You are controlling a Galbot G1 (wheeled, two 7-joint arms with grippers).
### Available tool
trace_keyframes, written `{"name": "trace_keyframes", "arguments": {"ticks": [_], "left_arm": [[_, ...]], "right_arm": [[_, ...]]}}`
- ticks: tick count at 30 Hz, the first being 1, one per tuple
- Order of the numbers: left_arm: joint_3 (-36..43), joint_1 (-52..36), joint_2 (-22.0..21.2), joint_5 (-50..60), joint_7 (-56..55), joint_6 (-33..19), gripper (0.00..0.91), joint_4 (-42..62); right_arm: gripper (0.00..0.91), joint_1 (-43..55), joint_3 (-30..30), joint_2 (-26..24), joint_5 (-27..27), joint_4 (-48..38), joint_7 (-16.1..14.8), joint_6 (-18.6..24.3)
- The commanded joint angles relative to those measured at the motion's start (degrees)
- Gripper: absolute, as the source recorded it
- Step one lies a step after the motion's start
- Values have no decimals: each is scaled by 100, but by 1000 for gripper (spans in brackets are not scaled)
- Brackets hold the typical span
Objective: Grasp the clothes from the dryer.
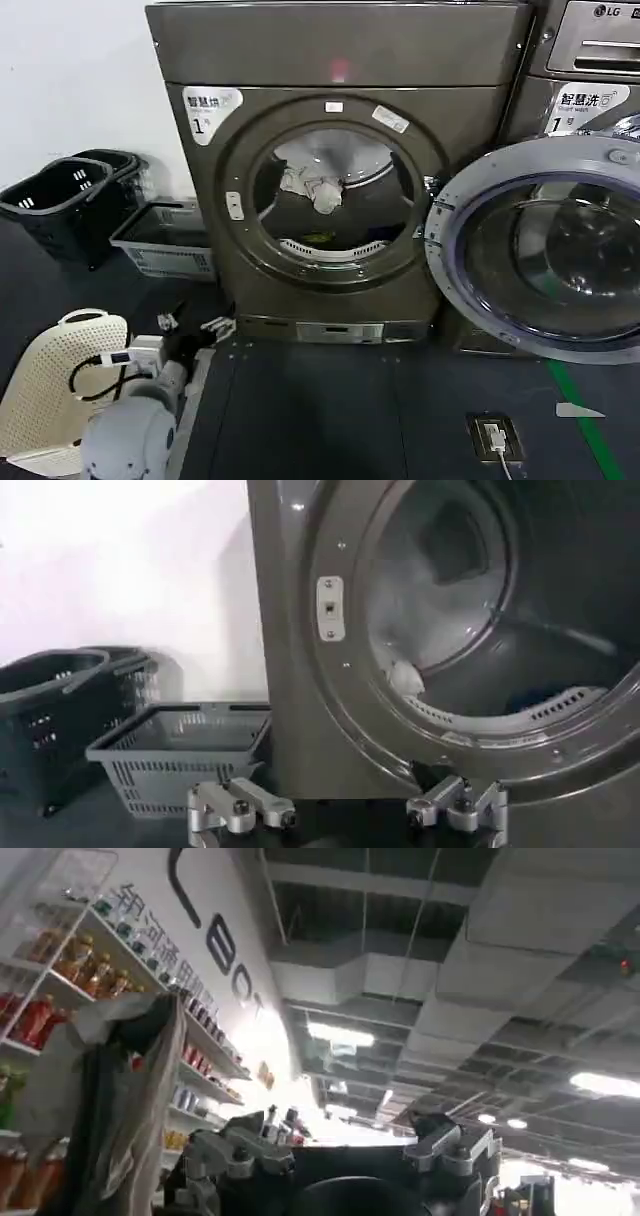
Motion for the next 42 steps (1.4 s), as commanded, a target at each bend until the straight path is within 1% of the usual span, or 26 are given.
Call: {"name": "trace_keyframes", "arguments": {"ticks": [1, 42], "left_arm": [[-3, -2, 6, 6, 6, 281, 907, -3], [28, 60, 1, 85, 134, 281, 907, -7]], "right_arm": [[907, 5, -18, 7, 15, -26, 45, 60], [907, 5, 23, 38, 26, -114, -53, 107]]}}
